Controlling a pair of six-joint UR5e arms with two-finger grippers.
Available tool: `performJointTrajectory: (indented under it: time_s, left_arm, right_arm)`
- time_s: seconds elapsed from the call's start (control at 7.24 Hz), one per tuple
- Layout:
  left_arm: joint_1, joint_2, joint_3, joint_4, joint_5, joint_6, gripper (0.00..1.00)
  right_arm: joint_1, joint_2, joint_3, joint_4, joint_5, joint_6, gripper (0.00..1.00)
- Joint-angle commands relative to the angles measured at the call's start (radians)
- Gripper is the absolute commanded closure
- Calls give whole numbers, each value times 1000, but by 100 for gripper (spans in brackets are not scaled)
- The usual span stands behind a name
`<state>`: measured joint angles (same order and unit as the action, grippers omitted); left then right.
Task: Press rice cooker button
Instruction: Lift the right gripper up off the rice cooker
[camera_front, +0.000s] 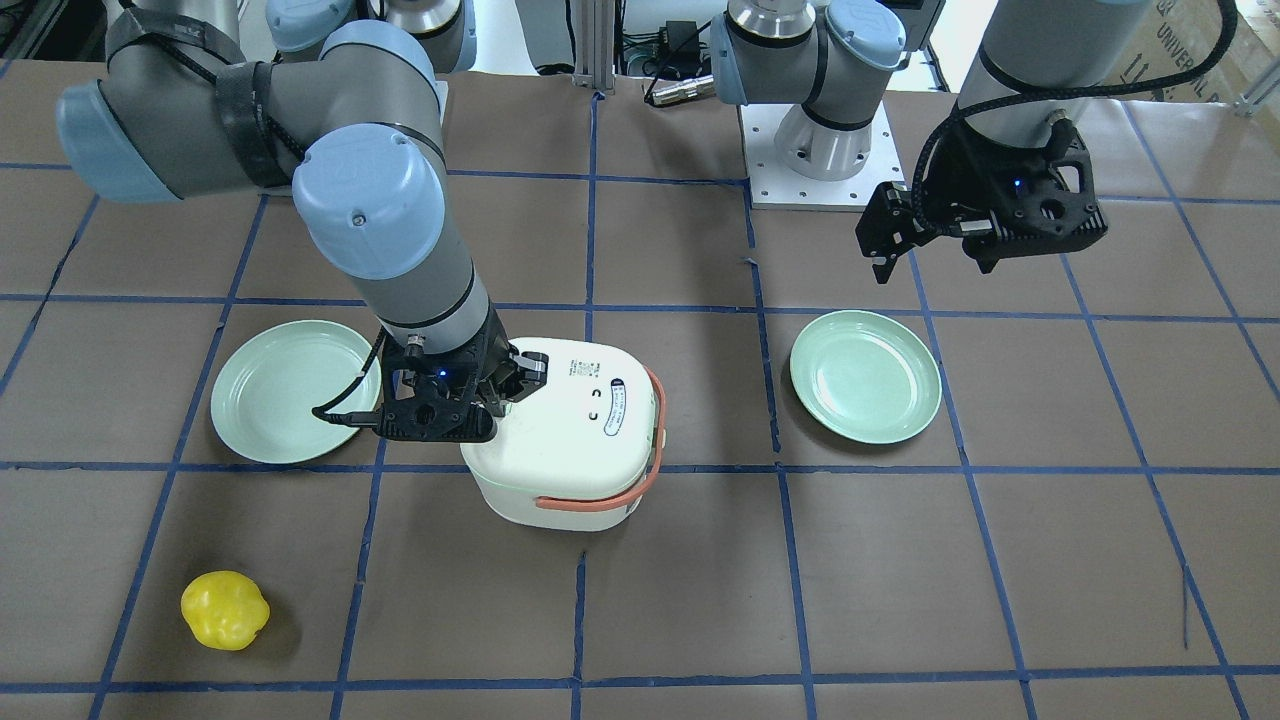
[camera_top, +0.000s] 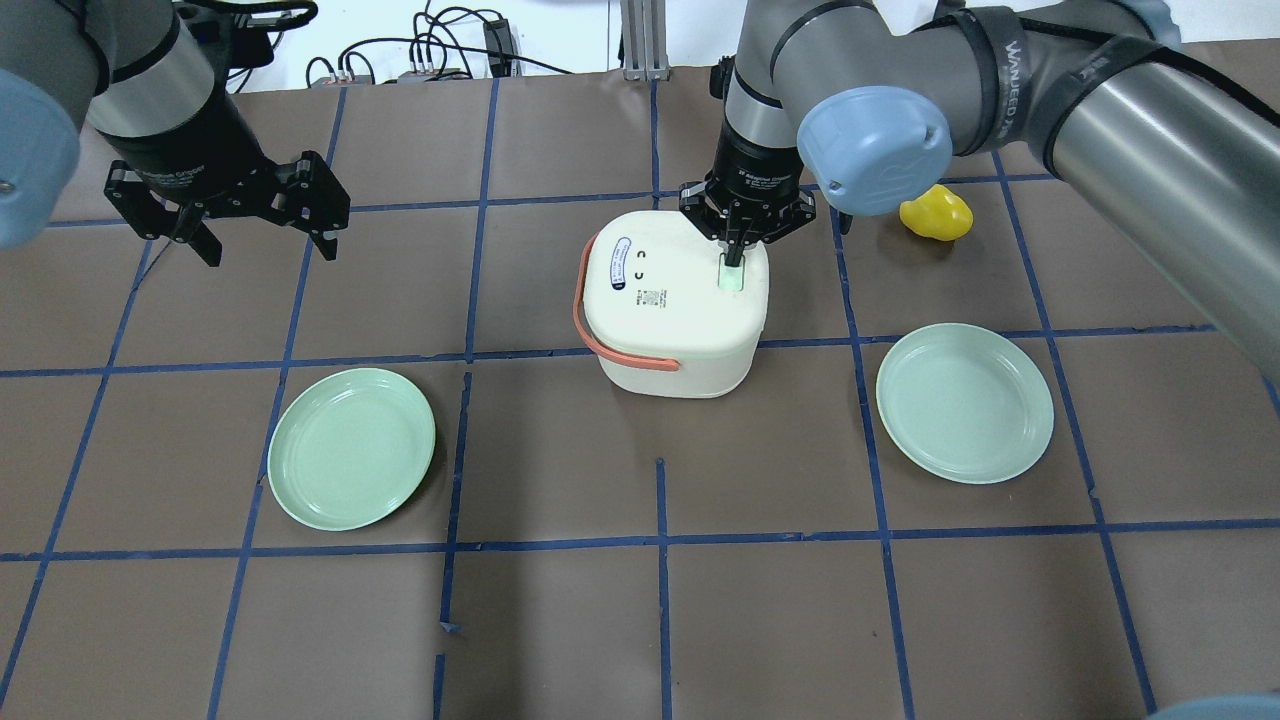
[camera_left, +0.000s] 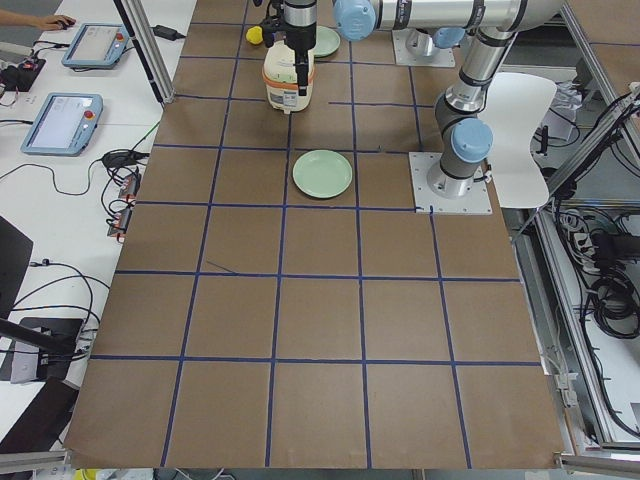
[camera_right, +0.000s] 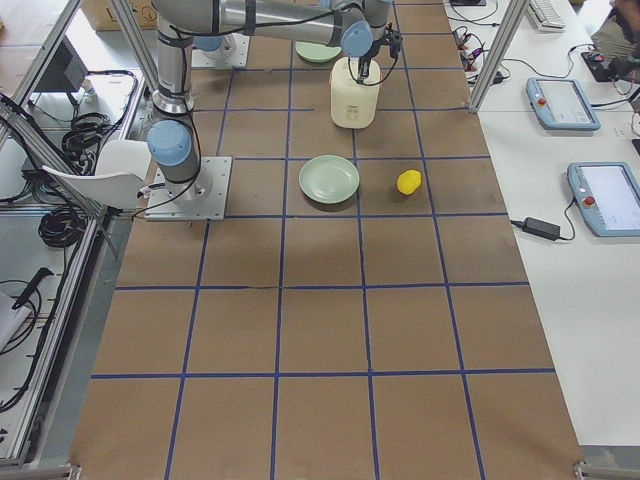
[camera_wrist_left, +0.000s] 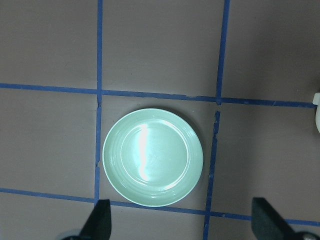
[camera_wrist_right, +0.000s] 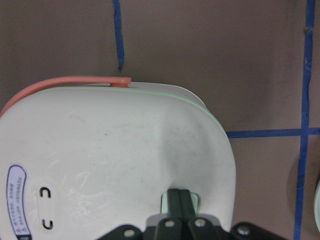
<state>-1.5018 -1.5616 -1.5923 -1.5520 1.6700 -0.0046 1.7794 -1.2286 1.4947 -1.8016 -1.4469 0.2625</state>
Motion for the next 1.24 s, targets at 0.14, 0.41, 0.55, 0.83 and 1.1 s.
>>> performJointTrajectory:
  time_s: [0.14,0.41,0.55,0.83,1.1]
  left_arm:
    - [0,0,0,0,-1,0,0]
    - [0,0,0,0,0,0,0]
    - [0,0,0,0,-1,0,0]
    - [0,0,0,0,-1,0,0]
    - [0,0,0,0,0,0,0]
  right_arm:
    - [2,0,2,1,-1,3,90]
    - [0,-14,-25,19,-7,4,88]
    - [2,-32,-71,89,-6,13,82]
    - [-6,-41,-248,268,-9,35,59]
    - [1,-51,-240,298,-10,37,61]
